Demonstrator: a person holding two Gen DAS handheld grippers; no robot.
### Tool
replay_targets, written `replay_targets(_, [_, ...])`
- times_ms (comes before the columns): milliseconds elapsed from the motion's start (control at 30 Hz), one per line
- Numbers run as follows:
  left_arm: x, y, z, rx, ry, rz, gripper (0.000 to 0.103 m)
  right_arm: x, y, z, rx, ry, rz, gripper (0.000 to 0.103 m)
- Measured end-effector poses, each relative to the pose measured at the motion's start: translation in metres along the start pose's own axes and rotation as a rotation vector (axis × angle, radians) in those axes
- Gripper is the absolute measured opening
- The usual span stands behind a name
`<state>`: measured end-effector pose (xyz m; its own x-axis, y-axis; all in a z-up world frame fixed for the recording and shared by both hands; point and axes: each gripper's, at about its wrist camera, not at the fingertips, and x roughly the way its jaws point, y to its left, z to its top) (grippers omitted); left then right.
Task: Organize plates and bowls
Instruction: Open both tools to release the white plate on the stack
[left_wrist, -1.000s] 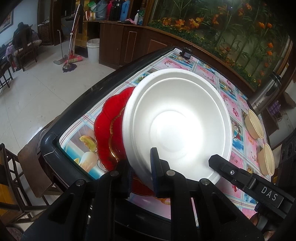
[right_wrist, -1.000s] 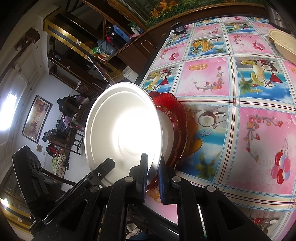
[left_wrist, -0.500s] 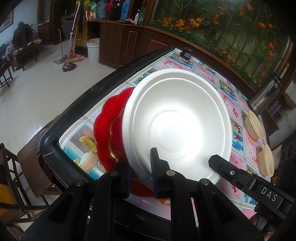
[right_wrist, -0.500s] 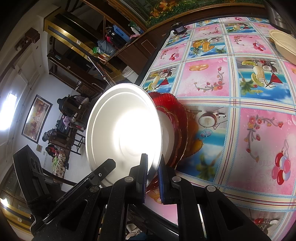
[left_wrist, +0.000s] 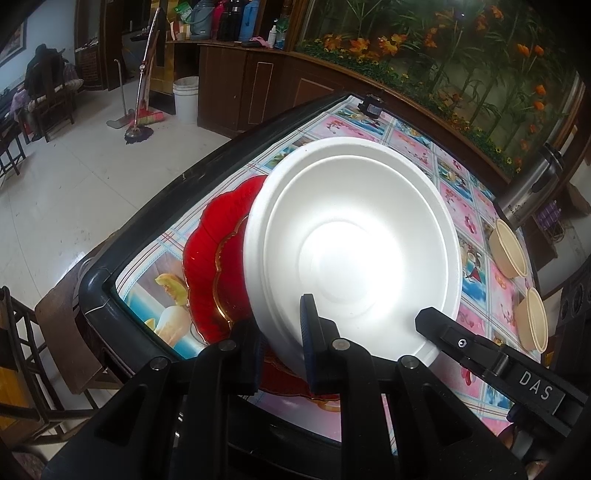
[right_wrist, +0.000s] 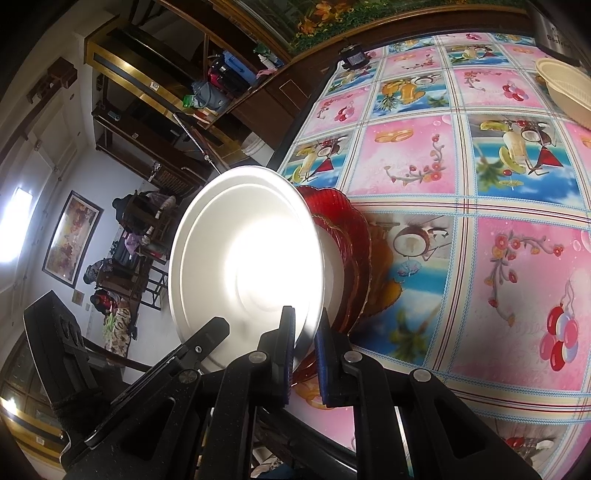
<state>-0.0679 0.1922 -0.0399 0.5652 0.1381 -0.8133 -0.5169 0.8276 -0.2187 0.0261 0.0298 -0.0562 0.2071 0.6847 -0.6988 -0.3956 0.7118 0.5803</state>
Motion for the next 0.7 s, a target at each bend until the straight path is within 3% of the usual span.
replay_targets(200, [0.001,-0.001,0.003,-0.007,0.009,-0.012,0.021,0.002,0.003,0.002,-0.008,0.003,-0.013,0.014])
replay_targets(267, [0.0,0.0,0.005,-0.017,0.009,-0.02,0.035,0.002,0.003,0.003,-0.008,0.001,-0.013,0.014])
replay_targets(300, [0.0,0.001,0.005,-0.022,0.009,-0.024,0.051,0.002,0.004,0.003,-0.011,0.0,-0.018,0.015])
replay_targets(367, [-0.004,0.001,0.008,-0.029,-0.008,-0.032,0.057,0.002,0.005,0.005,-0.015,-0.007,-0.026,0.019])
replay_targets(433, [-0.008,0.001,0.01,-0.028,-0.027,-0.032,0.057,0.001,0.007,0.005,-0.02,-0.013,-0.029,0.026])
replay_targets(500, [-0.013,0.002,0.012,-0.036,-0.045,-0.04,0.057,-0.001,0.006,0.006,-0.013,-0.023,-0.027,0.041])
replay_targets(700, [-0.026,-0.002,0.014,-0.038,-0.107,-0.054,0.059,-0.015,-0.001,0.008,0.03,-0.073,-0.006,0.066])
